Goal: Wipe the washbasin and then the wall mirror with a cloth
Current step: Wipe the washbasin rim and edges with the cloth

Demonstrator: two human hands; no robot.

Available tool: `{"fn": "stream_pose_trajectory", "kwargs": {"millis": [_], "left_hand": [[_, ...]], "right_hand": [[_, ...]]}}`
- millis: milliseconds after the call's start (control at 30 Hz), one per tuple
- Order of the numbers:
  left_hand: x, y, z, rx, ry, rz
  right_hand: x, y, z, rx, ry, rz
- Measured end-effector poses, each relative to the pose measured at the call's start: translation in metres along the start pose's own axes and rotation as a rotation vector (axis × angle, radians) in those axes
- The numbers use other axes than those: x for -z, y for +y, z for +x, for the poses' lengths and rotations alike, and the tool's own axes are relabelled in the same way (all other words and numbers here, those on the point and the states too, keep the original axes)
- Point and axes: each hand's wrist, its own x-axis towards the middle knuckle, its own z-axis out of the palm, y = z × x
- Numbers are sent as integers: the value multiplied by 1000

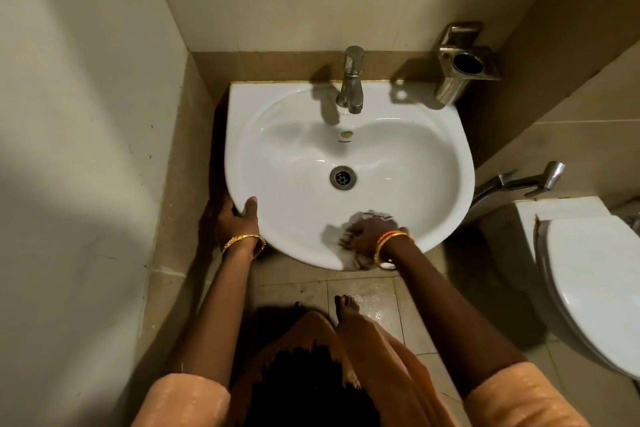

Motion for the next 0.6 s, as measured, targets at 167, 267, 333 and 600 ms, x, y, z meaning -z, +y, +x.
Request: {"fn": "stream_pose_trajectory", "kwargs": {"millis": [167, 267, 333, 600], "left_hand": [[-6, 9, -17, -35, 154, 152], [-15, 6, -24, -27, 204, 97], [-24, 4, -24, -14, 259, 98], [-42, 1, -25, 20, 342, 233]], "right_hand": [[26, 58, -4, -290, 130, -136], [23, 40, 0, -232, 80, -168], [12, 17, 10, -79, 16, -49], [6, 34, 17, -6, -34, 44]]}}
